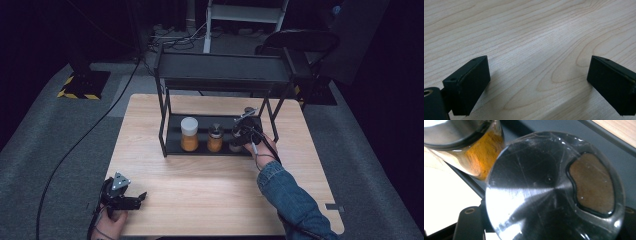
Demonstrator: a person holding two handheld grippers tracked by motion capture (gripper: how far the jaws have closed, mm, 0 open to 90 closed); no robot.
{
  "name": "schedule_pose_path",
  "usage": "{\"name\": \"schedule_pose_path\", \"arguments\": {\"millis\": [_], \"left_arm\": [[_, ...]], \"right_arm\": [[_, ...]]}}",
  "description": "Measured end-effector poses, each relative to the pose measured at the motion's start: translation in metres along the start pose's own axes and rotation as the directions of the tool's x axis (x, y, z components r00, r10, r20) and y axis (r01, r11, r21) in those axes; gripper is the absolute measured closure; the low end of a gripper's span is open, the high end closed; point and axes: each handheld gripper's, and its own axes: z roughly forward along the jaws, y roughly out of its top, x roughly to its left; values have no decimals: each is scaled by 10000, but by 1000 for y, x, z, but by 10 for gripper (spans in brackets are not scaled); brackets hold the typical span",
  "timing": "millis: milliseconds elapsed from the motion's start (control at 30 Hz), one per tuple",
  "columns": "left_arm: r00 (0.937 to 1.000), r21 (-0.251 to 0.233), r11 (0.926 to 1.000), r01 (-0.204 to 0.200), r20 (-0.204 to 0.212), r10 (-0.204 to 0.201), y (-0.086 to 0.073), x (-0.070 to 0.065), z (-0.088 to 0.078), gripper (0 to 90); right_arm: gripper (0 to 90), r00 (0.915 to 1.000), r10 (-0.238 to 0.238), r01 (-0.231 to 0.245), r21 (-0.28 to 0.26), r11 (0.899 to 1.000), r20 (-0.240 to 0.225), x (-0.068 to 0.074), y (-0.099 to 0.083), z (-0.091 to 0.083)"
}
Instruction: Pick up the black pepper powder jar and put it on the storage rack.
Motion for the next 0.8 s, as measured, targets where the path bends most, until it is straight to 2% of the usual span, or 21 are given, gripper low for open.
{"name": "schedule_pose_path", "arguments": {"millis": [100, 200, 367, 567, 800], "left_arm": [[10000, 0, 10000, -1, 0, 1, 0, 0, 0, 48], [10000, 0, 10000, -2, 0, 2, 0, 0, 0, 48], [10000, -1, 10000, -1, -2, 1, 0, 0, 0, 48], [10000, 3, 10000, 6, 0, -6, 0, 0, 0, 48], [10000, -2, 10000, 0, 0, 0, 0, 0, 0, 47]], "right_arm": [[297, 10000, 52, -52, -39, 10000, -83, -3, -2, 0], [198, 9999, 87, -88, -86, 9999, -59, -2, -3, -1], [140, 9995, 214, -218, -151, 9996, -227, -5, -6, -8], [127, 9996, 218, -226, -383, 9990, -197, -5, -9, -28], [108, 9996, -254, 244, -724, 9971, -133, -1, -9, -54]]}}
